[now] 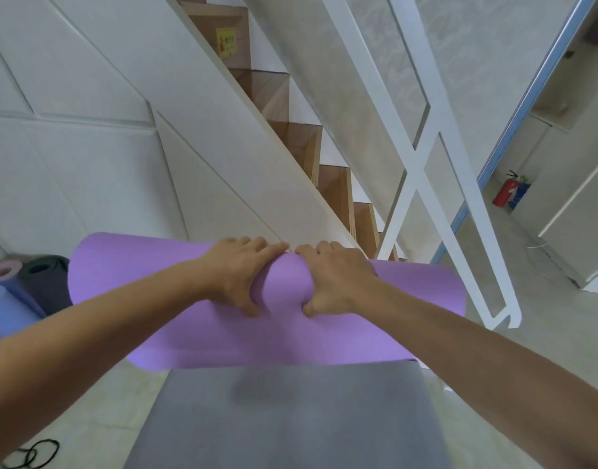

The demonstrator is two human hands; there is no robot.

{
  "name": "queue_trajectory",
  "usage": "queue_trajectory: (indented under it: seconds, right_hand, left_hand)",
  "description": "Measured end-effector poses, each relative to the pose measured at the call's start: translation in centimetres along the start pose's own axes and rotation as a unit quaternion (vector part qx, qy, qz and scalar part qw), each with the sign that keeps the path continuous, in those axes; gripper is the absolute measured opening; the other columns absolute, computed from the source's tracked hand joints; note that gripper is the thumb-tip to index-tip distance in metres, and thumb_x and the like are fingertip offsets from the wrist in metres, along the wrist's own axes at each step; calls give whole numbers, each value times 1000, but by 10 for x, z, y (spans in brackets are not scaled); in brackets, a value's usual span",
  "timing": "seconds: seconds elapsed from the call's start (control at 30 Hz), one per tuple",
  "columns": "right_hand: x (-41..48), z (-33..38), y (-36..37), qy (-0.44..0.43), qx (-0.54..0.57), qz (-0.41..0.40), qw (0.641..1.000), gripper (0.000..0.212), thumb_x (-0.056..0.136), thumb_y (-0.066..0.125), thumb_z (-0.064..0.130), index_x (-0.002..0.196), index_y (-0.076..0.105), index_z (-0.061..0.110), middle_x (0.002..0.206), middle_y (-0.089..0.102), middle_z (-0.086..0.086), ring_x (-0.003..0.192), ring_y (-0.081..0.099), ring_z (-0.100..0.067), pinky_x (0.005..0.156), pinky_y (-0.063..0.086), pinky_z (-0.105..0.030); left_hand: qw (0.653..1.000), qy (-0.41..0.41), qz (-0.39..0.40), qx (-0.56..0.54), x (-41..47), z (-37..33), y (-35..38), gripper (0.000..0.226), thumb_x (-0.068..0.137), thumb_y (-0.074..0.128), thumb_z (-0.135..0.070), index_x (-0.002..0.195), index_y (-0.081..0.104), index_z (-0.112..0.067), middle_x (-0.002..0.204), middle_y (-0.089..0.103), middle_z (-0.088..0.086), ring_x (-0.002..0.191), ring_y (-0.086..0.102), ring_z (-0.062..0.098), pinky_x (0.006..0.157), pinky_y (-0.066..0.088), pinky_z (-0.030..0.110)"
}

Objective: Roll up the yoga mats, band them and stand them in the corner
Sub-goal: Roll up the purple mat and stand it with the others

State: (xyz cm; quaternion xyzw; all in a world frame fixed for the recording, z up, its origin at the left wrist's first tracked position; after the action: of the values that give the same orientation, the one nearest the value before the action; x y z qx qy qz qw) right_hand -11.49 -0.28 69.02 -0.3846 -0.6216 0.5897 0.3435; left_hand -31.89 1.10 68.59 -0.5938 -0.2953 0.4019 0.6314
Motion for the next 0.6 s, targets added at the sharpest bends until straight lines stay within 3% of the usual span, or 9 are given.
queue_trajectory:
  seconds: [0.1,0.17,0.27,0.37,0.47,0.53,0.6]
  right_hand:
    - [7,-6,-2,30,96,53,993,96,52,82,60,135,43,32,109,61,7,98,60,-20,75,46,-35]
    - [7,-9,-1,51,176,92,979,85,49,84,60,123,51,34,102,63,13,93,61,-17,80,50,-35]
    - [4,-7,1,44,217,132,966,77,54,85,58,119,53,34,103,63,14,94,61,-16,85,52,-35]
    - [1,-1,6,4,151,134,979,99,60,80,64,144,35,35,121,60,7,106,59,-21,90,49,-38]
    - [-3,6,20,-32,-42,96,994,137,57,78,74,157,-2,26,153,32,-10,132,42,-37,109,34,-55]
    - [-9,10,28,-30,-117,50,991,141,60,78,73,157,-11,22,156,24,-17,135,36,-43,112,27,-61]
    - [-9,8,31,-28,-113,29,993,130,65,76,69,157,-3,20,144,37,-17,122,45,-39,104,38,-55]
  left_hand:
    - [989,-6,-53,138,-12,-11,14,149,47,80,-71,153,-11,-22,153,29,9,135,38,32,109,29,56]
    - [982,-5,-104,160,-17,-13,25,155,33,84,-70,154,4,-18,143,42,15,124,46,38,100,34,60]
    - [979,36,-150,132,-14,-8,37,136,30,82,-66,145,30,-15,116,57,13,96,58,35,78,47,48]
    - [989,36,-123,72,-8,-3,44,108,39,72,-65,131,38,-19,106,60,6,87,61,31,69,50,43]
    - [999,12,-50,2,0,5,38,109,47,73,-72,138,35,-25,122,58,-1,105,61,27,84,52,41]
    - [997,-6,5,-72,4,10,29,113,49,80,-73,142,36,-27,131,56,-7,116,58,22,93,48,35]
    - [990,-8,45,-130,7,11,22,111,50,86,-69,142,37,-31,133,55,-11,120,56,18,98,46,32]
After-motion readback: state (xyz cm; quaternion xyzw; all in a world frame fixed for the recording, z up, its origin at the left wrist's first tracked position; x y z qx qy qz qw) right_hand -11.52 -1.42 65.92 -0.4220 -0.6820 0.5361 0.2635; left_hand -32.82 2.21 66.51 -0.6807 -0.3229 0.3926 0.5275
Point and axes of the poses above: each hand's wrist, its own x-axis towards the middle knuckle, its own y-axis out of the palm, z = x × y, the point moved 1 cm from there along x, towards the middle knuckle
